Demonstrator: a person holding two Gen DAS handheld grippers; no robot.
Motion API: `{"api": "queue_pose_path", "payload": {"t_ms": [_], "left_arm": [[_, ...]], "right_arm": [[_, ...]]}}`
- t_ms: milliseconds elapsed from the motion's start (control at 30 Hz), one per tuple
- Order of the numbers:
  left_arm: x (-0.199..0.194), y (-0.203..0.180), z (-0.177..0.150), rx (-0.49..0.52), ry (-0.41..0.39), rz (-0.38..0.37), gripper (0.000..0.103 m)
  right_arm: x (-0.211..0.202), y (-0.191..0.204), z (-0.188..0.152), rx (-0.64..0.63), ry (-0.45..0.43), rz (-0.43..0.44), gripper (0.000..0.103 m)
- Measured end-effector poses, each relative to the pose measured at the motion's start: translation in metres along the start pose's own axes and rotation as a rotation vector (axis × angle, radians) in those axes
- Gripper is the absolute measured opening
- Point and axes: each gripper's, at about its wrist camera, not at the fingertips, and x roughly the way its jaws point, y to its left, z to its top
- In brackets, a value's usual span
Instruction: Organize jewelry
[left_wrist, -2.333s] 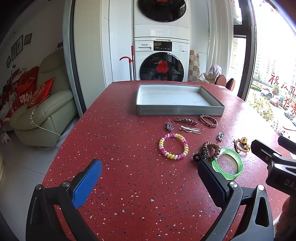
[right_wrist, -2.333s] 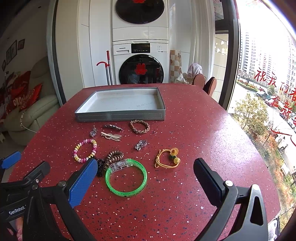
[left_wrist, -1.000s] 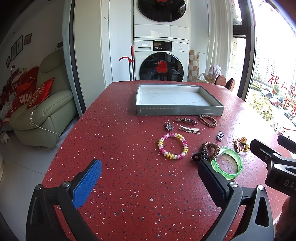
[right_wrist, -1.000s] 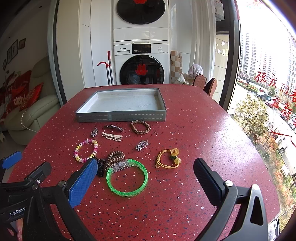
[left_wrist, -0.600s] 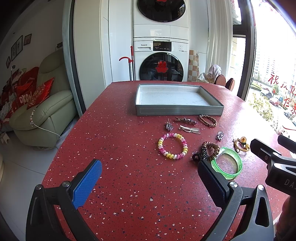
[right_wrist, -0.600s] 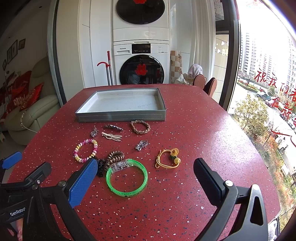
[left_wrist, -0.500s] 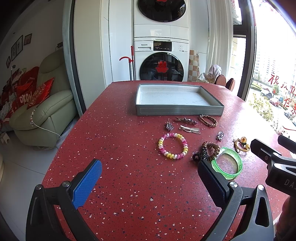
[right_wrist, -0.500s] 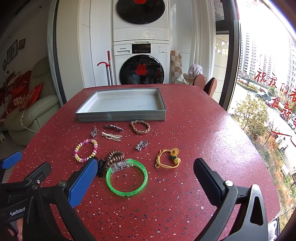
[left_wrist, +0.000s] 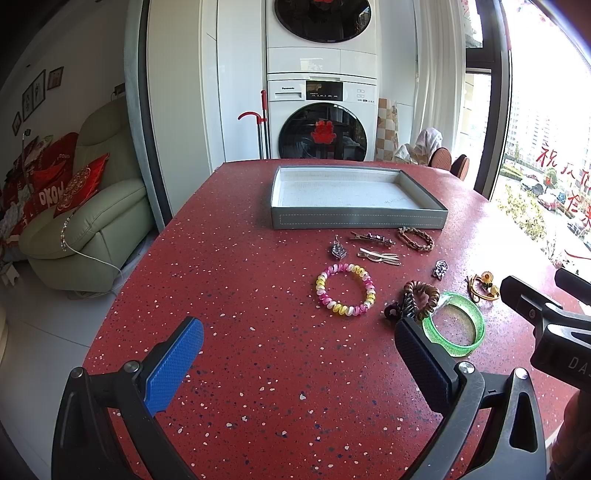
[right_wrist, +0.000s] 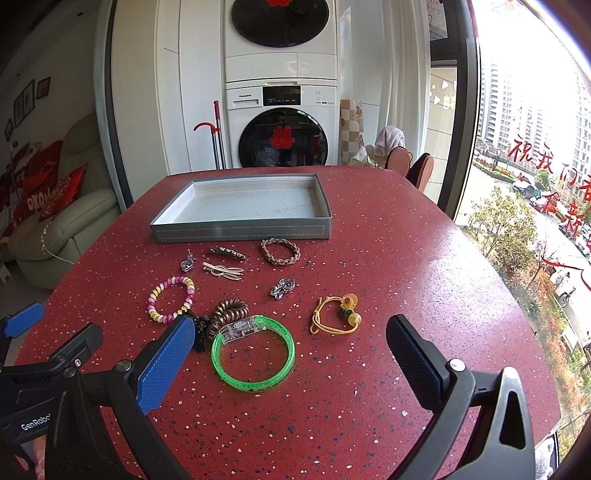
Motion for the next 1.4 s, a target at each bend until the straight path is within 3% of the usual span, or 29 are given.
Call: {"api": "queue_pose_path", "payload": {"t_ms": [633,767,1033,1167,1300,1367,1400], "left_arm": [[0.01,-0.001,-0.002,0.01,0.041,-0.006,0.103],[0.021,0.0,0.002,0.013,0.084,-0.032,0.103],[0.086,0.016,0.033,-0.042,0.281,-0.115,0.103],[0.111,0.014,0.043,-0.038,0.31,-0.134,0.103],[0.131,0.004,0.045,0.002,0.359,-0.137,0.099],[0.138,0.0,0.044,0.02,0.376,-0.136,0.089],[0.139,-0.004,0.044,0.043,0.369,-0.123,0.087]], "right_arm": [[0.01,-0.003,-0.003,0.007,0.027,0.001,0.103],[0.021,-0.008,-0.003,0.01,0.082,-0.007,0.103],[0.057,-0.014,-0.002,-0.014,0.252,-0.014,0.103],[0.076,-0.01,-0.004,-0.015,0.328,-0.014,0.102],[0.093,-0.004,-0.007,-0.027,0.384,-0.026,0.089],[0.098,0.0,-0.009,-0.034,0.41,-0.032,0.074],[0.099,0.0,-0.01,-0.03,0.415,-0.026,0.072]]}}
